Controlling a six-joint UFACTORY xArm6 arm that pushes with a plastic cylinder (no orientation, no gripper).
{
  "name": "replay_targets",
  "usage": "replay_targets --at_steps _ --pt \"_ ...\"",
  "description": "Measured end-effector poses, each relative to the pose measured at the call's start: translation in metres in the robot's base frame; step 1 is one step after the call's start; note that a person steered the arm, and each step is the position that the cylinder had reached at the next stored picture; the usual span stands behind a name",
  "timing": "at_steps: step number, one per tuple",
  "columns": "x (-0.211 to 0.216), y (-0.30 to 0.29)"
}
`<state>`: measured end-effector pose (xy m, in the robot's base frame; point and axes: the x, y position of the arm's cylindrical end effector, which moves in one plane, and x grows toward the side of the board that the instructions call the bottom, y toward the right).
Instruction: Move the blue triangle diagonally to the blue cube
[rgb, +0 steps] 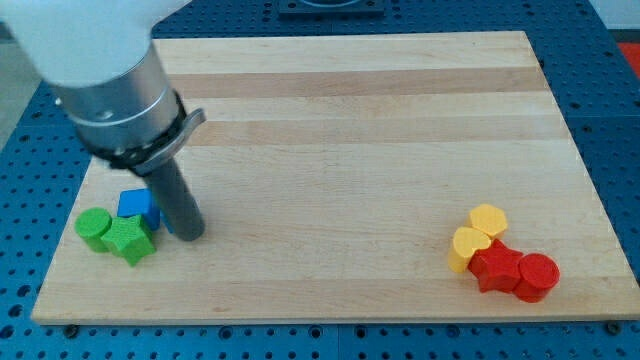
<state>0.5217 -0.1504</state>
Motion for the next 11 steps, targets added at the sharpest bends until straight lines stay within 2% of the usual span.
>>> replay_targets --at_steps 1,3,5,6,7,8,9,10,11 --pt "-0.017 0.019" --pt "0.006 0.035" --pt "0.005 0.033" --pt "-0.033 0.042" --pt "-0.084 0.021" --pt "-0.095 -0.068" --pt "-0.083 -0.154" --pt "-0.080 -0.154" --pt "-0.031 -0.154"
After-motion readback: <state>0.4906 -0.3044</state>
